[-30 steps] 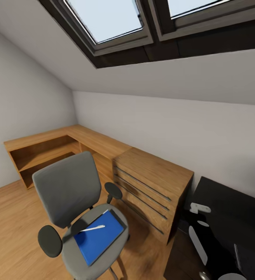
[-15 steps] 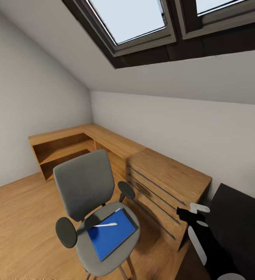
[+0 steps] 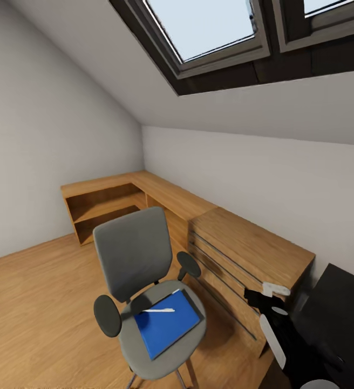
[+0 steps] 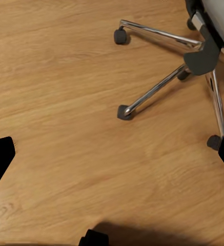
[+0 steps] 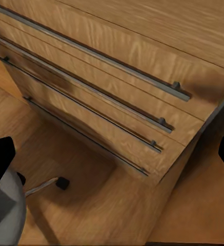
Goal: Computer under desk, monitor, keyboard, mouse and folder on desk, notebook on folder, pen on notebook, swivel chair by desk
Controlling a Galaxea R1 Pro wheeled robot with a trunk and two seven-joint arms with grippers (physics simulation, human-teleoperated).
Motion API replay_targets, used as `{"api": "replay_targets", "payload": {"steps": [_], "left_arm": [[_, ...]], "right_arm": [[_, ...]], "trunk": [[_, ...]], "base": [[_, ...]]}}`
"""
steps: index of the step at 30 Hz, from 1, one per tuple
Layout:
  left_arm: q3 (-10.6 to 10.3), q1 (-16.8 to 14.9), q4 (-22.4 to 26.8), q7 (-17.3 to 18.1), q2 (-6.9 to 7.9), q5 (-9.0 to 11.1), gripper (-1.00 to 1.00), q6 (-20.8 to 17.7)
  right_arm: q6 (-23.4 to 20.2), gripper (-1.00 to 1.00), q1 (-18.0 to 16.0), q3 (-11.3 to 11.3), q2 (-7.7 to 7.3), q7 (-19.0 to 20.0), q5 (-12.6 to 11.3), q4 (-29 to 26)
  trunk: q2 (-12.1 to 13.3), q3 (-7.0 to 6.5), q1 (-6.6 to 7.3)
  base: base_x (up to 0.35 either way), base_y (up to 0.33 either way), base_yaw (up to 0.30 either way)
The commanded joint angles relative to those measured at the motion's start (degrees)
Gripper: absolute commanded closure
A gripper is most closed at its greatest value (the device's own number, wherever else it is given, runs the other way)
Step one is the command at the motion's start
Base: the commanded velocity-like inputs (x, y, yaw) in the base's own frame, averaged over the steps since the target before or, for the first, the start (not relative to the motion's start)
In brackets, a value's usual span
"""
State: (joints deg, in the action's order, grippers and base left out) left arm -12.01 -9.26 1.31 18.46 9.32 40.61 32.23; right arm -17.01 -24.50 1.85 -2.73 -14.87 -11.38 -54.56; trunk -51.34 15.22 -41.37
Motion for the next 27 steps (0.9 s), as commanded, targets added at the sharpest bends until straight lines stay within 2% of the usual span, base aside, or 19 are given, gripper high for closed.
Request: {"api": "replay_targets", "payload": {"steps": [1,14,27], "left_arm": [[-0.4,-0.1,-0.1,0.3,0.00,0.6,-1.00,0.1],[-0.4,-0.1,-0.1,0.3,-0.04,0.6,-1.00,0.1],[-0.4,-0.1,-0.1,0.3,-0.39,0.6,-1.00,0.1]], "right_arm": [[-0.2,-1.00,0.0,-0.1,0.01,-0.3,-0.6,-0.1],[-0.2,-1.00,0.0,-0.1,0.17,-0.3,-0.6,0.0],[-0.2,-1.00,0.0,-0.1,0.18,-0.3,-0.6,0.1]], "trunk": [[-0.1,0.08,-0.01],[-0.1,0.08,-0.01],[-0.1,0.08,-0.01]], "base": [[0.000,0.000,0.184],[-0.050,0.000,0.090],[-0.275,0.000,0.006]]}}
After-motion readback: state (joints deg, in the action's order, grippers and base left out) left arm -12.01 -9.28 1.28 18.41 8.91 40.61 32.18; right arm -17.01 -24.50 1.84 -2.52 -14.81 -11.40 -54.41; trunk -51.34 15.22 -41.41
